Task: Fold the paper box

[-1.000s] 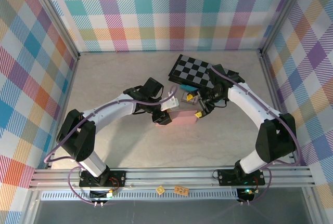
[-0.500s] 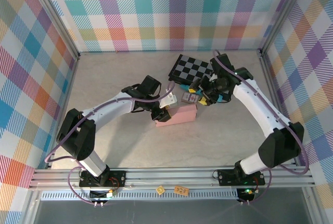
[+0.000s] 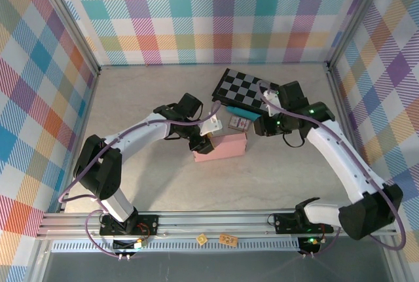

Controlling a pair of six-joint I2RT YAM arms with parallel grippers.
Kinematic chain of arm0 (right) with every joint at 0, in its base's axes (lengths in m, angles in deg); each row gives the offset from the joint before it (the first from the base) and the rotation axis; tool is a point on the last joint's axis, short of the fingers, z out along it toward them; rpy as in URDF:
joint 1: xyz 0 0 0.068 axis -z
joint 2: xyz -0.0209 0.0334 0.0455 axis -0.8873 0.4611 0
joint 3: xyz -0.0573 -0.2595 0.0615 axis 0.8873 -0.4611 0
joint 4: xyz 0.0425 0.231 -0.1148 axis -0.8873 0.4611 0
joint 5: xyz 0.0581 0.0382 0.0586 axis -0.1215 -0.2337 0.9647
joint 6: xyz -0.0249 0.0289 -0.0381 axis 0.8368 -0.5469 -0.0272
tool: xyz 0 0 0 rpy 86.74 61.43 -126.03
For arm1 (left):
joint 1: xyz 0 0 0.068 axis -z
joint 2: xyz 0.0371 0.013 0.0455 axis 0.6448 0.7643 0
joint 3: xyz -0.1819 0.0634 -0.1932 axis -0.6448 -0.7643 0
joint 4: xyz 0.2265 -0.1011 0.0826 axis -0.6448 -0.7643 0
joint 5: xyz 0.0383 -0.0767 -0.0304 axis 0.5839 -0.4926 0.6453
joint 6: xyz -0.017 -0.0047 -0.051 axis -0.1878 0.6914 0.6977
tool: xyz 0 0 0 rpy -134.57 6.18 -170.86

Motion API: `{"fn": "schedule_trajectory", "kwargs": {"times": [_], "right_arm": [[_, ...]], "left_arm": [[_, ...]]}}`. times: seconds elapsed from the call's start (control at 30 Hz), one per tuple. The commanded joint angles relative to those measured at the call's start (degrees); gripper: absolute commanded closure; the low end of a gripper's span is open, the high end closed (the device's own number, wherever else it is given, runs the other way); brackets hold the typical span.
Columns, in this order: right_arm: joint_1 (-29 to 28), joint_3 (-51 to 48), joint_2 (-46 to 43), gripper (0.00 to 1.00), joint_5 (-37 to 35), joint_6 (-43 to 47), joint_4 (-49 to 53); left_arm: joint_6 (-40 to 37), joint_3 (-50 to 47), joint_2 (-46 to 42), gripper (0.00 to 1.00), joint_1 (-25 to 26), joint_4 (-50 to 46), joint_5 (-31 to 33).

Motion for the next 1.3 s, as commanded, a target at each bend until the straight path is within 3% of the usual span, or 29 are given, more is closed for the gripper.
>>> {"fn": "schedule_trajectory", "kwargs": {"times": [0.0,0.17,0.37,0.57,0.77,1.27], "right_arm": [[-1.37,2.73,3.7,0.65,2.22,10.0,4.47],[-4.14,3.04,6.77,0.56,-0.32,14.11,5.77],[-4.22,4.72,10.87,0.56,-0.85,15.4,5.12],[-4.4,7.19,12.26,0.54,-7.77,16.13,3.71],[-4.74,7.58,13.99,0.52,-2.88,16.92,3.64],[-4.84,4.79,14.36,0.58,-0.49,16.46,1.74]], "left_arm": [[-1.91,2.12,0.4,0.56,-0.55,-3.18,-1.89],[-1.88,2.93,0.97,0.55,-0.55,-3.71,-2.06],[-1.96,3.09,0.89,0.54,-0.55,-3.85,-2.16],[-2.0,2.96,0.89,0.54,-0.57,-3.89,-2.33],[-1.89,2.87,0.88,0.54,-0.55,-3.78,-2.39],[-1.53,2.86,0.98,0.54,-0.64,-3.62,-2.41]]}}
